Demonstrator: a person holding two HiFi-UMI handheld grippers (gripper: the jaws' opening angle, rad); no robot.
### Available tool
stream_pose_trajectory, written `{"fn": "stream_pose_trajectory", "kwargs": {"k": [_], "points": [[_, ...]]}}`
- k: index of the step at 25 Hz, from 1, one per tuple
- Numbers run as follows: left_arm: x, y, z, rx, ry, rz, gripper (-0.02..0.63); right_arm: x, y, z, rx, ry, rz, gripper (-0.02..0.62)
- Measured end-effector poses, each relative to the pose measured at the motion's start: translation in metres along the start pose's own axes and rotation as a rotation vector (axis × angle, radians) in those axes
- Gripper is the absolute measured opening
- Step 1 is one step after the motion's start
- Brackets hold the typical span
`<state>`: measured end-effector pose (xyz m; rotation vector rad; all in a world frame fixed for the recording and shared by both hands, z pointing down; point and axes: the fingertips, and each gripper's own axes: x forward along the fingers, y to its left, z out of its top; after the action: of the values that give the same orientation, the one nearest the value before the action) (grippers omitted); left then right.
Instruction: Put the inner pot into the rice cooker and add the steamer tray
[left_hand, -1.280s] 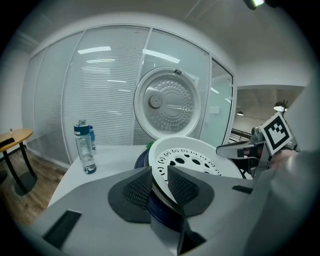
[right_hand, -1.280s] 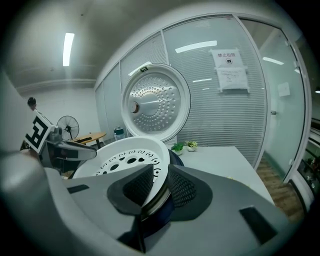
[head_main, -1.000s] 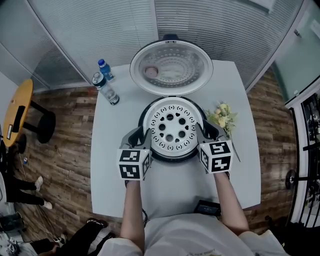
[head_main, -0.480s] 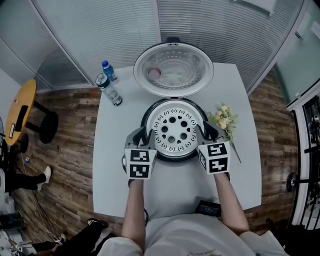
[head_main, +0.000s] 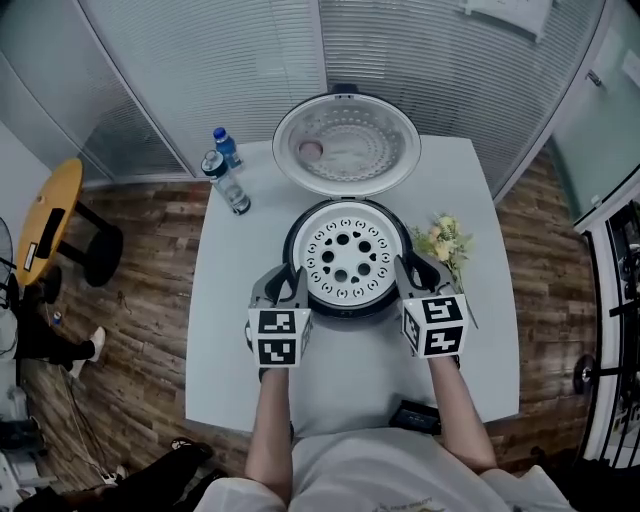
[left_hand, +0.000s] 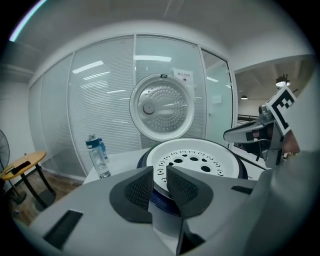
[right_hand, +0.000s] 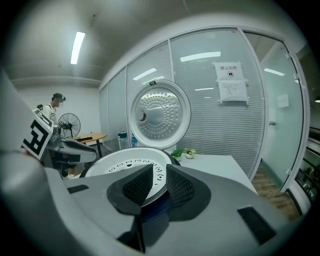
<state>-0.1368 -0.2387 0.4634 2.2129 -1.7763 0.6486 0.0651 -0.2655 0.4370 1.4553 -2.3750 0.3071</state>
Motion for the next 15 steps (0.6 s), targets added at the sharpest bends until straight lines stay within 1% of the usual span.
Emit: {"fn": "stream_pose_trajectory", "kwargs": {"k": [5, 10, 15], "points": [[-0.019, -0.014, -0.002, -0.023, -0.014, -0.007, 0.066, -0.02, 0.003, -0.003, 0.019, -0.008, 0.03, 0.09], [-0.039, -0.029, 0.002, -0.129, -0.087, -0.028, 0.035, -0.04, 0.005, -0.007, 0.072, -0.033, 0.07, 0.058], [-0.057, -0.04, 0.0, -0.183, -0.115, -0.053, 0.021, -0.061, 0.008, -0.007, 0.113, -0.067, 0.113, 0.038]]}}
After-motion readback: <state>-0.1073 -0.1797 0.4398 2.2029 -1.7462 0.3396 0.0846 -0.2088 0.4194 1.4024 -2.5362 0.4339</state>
